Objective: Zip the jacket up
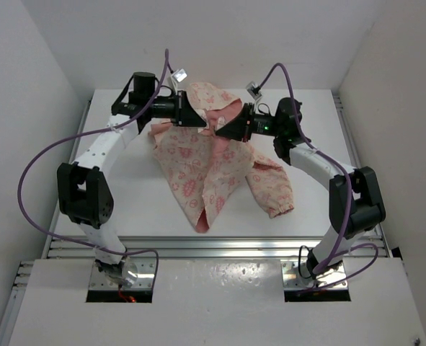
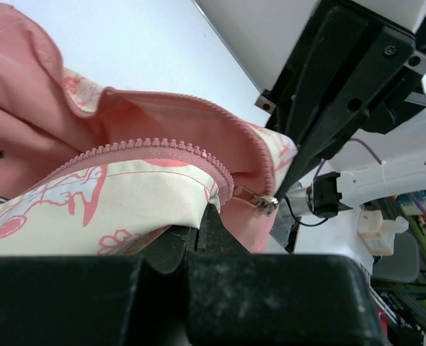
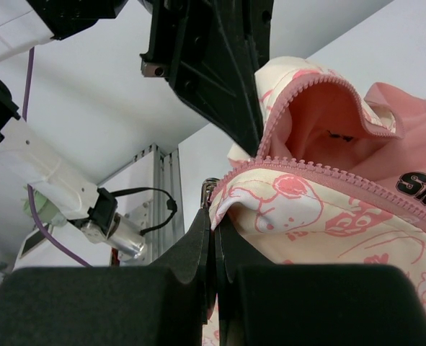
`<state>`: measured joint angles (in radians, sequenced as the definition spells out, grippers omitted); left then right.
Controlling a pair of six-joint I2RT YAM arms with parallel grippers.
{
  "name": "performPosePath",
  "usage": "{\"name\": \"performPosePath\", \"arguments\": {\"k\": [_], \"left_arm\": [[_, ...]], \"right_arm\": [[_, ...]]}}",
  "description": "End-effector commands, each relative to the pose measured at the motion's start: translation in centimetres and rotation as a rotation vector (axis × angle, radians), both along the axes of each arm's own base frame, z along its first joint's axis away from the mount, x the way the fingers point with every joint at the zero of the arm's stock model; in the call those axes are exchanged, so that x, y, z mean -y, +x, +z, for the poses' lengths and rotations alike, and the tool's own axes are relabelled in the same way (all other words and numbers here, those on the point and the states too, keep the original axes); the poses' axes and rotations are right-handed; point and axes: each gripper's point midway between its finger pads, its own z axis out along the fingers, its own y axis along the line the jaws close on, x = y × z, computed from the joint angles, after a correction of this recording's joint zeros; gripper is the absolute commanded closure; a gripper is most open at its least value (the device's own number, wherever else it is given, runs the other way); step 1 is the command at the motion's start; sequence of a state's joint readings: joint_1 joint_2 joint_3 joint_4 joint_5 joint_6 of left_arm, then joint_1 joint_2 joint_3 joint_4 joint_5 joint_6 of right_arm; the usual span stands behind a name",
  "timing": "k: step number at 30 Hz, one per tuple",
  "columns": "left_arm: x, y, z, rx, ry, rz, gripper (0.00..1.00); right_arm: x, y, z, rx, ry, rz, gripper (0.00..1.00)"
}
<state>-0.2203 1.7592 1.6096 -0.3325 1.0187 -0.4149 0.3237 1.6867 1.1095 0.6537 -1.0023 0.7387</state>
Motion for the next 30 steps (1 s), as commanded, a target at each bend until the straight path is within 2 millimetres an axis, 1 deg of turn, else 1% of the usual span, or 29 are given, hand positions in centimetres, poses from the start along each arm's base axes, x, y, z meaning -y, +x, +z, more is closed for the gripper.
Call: {"name": "performPosePath", "arguments": {"k": [1, 4, 8, 9, 11, 12, 13, 14, 15, 19, 20, 21, 30], "left_arm": [[1.0, -2.1, 5.0, 0.143, -0.04, -0.071, 1.0], [1.0, -2.0, 5.0, 0.151, -0.038, -0.073, 1.0], [1.0, -2.4, 5.4, 0.168, -0.041, -0.083, 1.0], [1.0, -2.4, 5.4, 0.168, -0.041, -0.083, 1.0], [1.0, -2.4, 5.4, 0.168, -0.041, -0.083, 1.0], [0.9, -2.7, 5.3, 0.159, -0.039, -0.083, 1.0], [0.9, -2.5, 5.2, 0.16, -0.035, -0.073, 1.0], [0.5, -2.2, 4.8, 0.152, -0.028, -0.056, 1.0], [0.4, -2.3, 5.2, 0.161, -0.03, -0.056, 1.0], [0.4, -2.4, 5.2, 0.161, -0.03, -0.056, 1.0], [0.4, -2.4, 4.8, 0.152, -0.028, -0.056, 1.0], [0.1, -2.2, 4.8, 0.152, -0.028, -0.047, 1.0], [0.1, -2.0, 4.8, 0.144, -0.026, -0.036, 1.0]], "right_arm": [[-0.4, 0.6, 3.1, 0.115, 0.043, -0.006, 1.0], [-0.5, 0.9, 3.3, 0.116, 0.046, -0.011, 1.0], [-0.5, 1.1, 2.8, 0.09, 0.041, -0.016, 1.0], [-0.3, 1.4, 2.5, 0.078, 0.039, -0.026, 1.0], [-0.1, 1.5, 2.5, 0.08, 0.038, -0.03, 1.0], [0.0, 1.6, 2.7, 0.087, 0.04, -0.033, 1.0], [-0.1, 1.5, 2.4, 0.077, 0.036, -0.03, 1.0], [0.4, 1.8, 2.4, 0.079, 0.035, -0.041, 1.0], [0.5, 1.7, 2.6, 0.086, 0.034, -0.042, 1.0], [0.6, 1.5, 2.5, 0.082, 0.032, -0.042, 1.0], [0.8, 1.7, 2.5, 0.083, 0.032, -0.049, 1.0], [0.8, 1.6, 2.5, 0.083, 0.032, -0.046, 1.0], [0.7, 1.5, 2.9, 0.095, 0.039, -0.041, 1.0]]}}
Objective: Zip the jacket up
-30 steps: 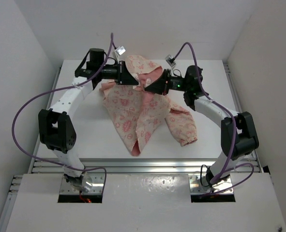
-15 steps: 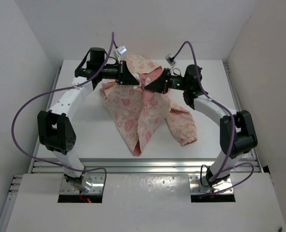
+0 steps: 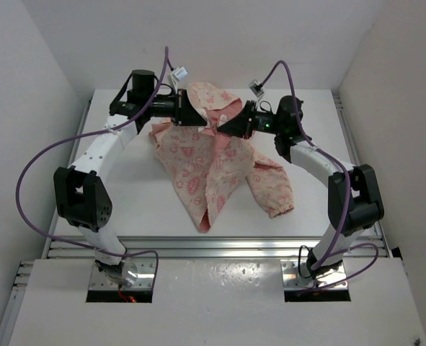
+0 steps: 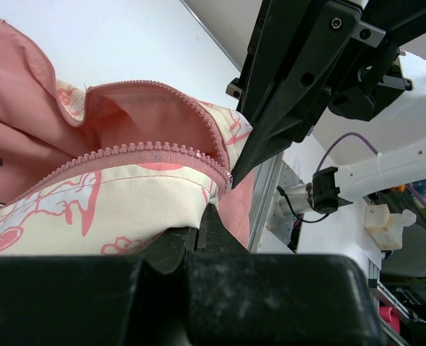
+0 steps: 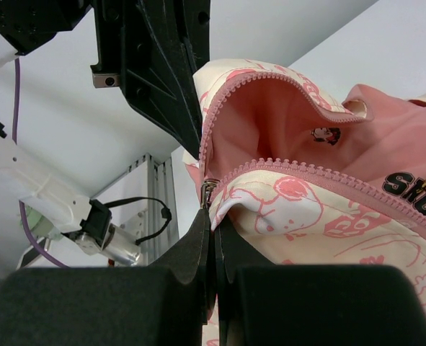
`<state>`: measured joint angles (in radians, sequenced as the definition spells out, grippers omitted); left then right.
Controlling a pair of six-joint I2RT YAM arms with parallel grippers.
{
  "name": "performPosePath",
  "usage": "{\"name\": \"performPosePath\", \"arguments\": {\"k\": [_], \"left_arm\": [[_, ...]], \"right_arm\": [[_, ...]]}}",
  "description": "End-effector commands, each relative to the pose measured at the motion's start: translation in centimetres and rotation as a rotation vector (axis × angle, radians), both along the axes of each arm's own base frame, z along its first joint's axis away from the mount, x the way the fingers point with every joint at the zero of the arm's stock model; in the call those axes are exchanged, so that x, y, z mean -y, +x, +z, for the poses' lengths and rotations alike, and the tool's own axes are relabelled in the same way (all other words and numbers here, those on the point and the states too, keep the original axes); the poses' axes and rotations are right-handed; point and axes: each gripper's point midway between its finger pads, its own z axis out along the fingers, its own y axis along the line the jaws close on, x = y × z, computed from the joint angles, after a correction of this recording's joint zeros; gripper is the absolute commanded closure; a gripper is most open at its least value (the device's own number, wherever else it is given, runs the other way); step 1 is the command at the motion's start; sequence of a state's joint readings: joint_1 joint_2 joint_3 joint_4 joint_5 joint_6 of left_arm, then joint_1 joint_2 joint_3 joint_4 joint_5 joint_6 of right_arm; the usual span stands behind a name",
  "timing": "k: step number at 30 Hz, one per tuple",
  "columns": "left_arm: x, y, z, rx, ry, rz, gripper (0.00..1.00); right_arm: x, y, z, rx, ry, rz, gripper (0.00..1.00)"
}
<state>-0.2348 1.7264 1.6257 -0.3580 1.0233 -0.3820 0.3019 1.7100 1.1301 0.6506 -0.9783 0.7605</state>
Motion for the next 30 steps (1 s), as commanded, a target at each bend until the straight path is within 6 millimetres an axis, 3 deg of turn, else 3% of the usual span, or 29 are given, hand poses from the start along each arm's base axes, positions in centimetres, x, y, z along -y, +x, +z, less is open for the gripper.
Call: {"name": "performPosePath", "arguments": {"k": [1, 30], "left_arm": [[-0.3, -1.0, 3.2, 0.091, -0.028, -0.011, 1.0], [0.5, -1.3, 2.9, 0.073, -0.03, -0.028, 1.0]], "right_arm": [[0.0, -0.1, 3.2, 0.123, 0.034, 0.005, 1.0], [-0.9, -1.2, 3.2, 0.119, 0.045, 0.057, 1.0]]}}
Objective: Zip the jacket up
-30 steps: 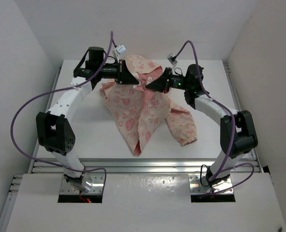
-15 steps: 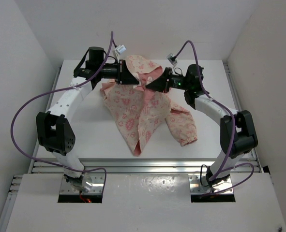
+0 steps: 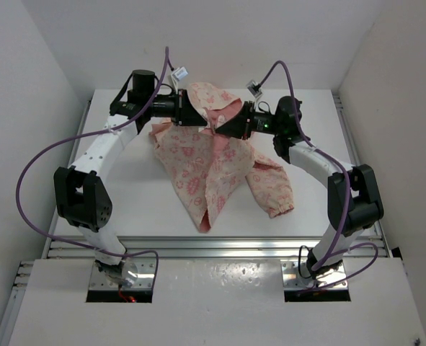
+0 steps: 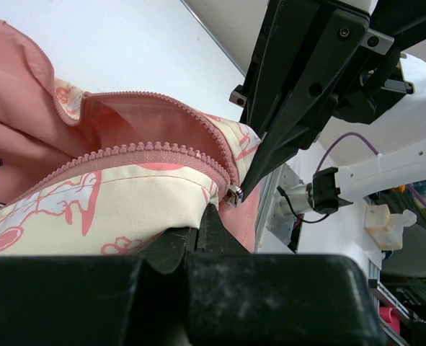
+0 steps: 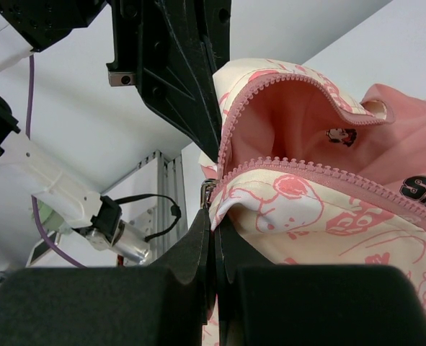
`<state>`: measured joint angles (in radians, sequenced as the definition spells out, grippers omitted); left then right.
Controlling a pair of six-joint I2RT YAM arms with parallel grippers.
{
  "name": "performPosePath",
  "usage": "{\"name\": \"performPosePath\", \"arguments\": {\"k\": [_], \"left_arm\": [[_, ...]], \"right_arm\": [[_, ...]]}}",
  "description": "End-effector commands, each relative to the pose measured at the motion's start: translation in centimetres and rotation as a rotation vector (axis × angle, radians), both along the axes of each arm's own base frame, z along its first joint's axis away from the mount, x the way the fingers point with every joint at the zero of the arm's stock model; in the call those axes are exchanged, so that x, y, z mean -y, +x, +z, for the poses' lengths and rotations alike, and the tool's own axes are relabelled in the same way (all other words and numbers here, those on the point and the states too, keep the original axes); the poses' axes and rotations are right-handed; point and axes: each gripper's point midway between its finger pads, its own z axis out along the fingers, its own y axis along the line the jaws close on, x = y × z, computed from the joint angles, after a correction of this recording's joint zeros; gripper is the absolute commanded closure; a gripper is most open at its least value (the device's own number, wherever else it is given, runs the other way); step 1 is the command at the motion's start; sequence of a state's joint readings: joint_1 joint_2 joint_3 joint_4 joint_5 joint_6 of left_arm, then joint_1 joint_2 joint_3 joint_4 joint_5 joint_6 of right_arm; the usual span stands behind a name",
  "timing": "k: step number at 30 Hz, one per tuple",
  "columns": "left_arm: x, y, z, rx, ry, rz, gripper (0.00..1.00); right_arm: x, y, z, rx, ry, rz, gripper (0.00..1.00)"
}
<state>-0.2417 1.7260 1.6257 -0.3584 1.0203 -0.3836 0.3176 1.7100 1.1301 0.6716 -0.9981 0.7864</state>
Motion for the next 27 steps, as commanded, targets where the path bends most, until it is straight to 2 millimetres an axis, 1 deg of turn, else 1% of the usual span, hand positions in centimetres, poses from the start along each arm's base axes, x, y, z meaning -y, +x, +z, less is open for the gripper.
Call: {"name": "performPosePath", "arguments": {"k": [1, 7, 12, 19, 20, 21, 27], "left_arm": [[0.2, -1.1, 2.9, 0.074, -0.031, -0.025, 1.0], [0.2, -1.1, 2.9, 0.074, -0.031, -0.025, 1.0], [0.2, -1.1, 2.9, 0.074, -0.031, -0.025, 1.0], [0.2, -1.1, 2.9, 0.083, -0.029, -0.027, 1.0], [0.3, -1.1, 2.5, 0.073, -0.03, -0.035, 1.0], [0.3, -1.0, 2.9, 0.082, -0.032, -0.035, 1.0], [0.3, -1.0, 2.9, 0.082, -0.032, -0.035, 1.0]], "right_arm": [[-0.2, -0.3, 3.0, 0.126, 0.036, 0.017, 1.0], [0.4, 0.8, 2.8, 0.108, 0.033, -0.013, 1.0], [0.5, 1.1, 3.0, 0.111, 0.035, -0.016, 1.0], [0.5, 1.1, 3.1, 0.112, 0.037, -0.015, 1.0], [0.5, 1.1, 3.0, 0.111, 0.037, -0.013, 1.0], [0.3, 1.1, 3.2, 0.115, 0.038, -0.012, 1.0], [0.3, 0.9, 3.1, 0.107, 0.039, -0.003, 1.0]]}}
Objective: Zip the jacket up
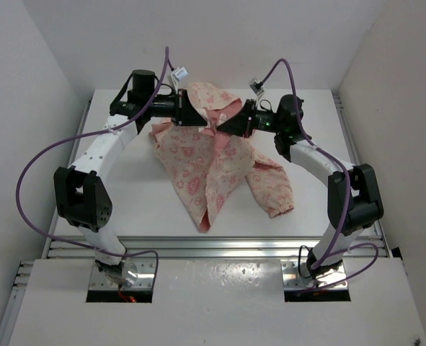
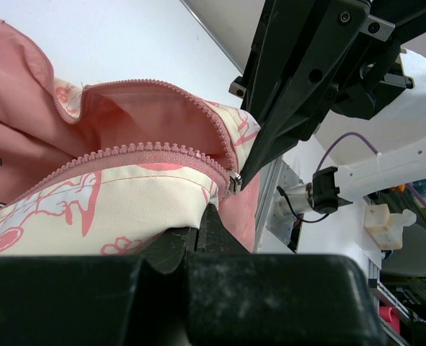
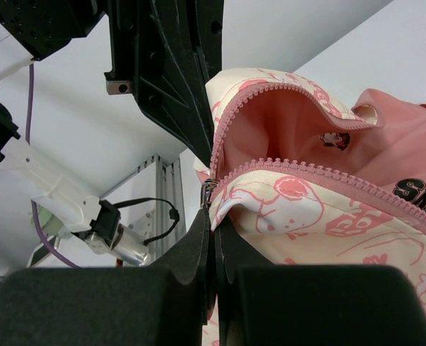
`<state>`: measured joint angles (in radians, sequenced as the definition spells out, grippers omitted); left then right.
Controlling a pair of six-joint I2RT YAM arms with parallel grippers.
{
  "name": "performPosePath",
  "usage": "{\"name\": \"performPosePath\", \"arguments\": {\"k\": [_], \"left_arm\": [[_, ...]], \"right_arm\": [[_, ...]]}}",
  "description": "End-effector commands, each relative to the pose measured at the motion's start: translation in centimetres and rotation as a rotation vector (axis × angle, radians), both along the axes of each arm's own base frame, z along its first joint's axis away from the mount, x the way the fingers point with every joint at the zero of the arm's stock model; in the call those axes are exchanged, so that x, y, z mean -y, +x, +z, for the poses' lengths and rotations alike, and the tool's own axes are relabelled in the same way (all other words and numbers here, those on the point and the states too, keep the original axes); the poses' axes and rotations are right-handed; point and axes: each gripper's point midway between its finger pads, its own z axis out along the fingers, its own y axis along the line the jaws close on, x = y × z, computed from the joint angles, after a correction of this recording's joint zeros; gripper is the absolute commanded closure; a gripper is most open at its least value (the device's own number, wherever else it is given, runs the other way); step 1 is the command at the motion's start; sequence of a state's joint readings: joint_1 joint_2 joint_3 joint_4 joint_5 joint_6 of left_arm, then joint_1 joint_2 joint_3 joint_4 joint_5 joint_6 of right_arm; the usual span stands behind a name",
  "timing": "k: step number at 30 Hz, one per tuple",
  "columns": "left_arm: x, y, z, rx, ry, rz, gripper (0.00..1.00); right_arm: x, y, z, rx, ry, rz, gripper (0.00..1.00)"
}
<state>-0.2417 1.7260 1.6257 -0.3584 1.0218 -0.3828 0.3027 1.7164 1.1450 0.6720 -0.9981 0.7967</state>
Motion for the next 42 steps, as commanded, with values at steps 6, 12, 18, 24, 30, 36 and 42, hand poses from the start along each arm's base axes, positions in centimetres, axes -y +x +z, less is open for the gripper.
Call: {"name": "performPosePath", "arguments": {"k": [6, 12, 18, 24, 30, 36, 42], "left_arm": [[0.3, -1.0, 2.9, 0.081, -0.032, -0.034, 1.0], [-0.1, -0.8, 2.9, 0.082, -0.032, -0.024, 1.0], [-0.1, -1.0, 3.3, 0.09, -0.034, -0.024, 1.0], [-0.1, -1.0, 3.3, 0.09, -0.034, -0.024, 1.0], [-0.1, -1.0, 3.3, 0.09, -0.034, -0.024, 1.0], [-0.1, -1.1, 2.9, 0.089, -0.034, -0.036, 1.0], [0.0, -1.4, 3.0, 0.105, -0.037, -0.058, 1.0]], "right_arm": [[-0.4, 0.0, 2.6, 0.104, 0.034, 0.026, 1.0], [-0.4, -0.2, 2.4, 0.102, 0.032, 0.031, 1.0], [-0.4, -0.1, 2.2, 0.094, 0.031, 0.028, 1.0], [-0.7, -0.4, 1.9, 0.093, 0.032, 0.037, 1.0], [-0.7, -0.5, 1.9, 0.091, 0.032, 0.039, 1.0], [-0.8, -0.1, 2.4, 0.109, 0.035, 0.037, 1.0], [-0.7, 0.6, 2.8, 0.116, 0.039, 0.025, 1.0]]}}
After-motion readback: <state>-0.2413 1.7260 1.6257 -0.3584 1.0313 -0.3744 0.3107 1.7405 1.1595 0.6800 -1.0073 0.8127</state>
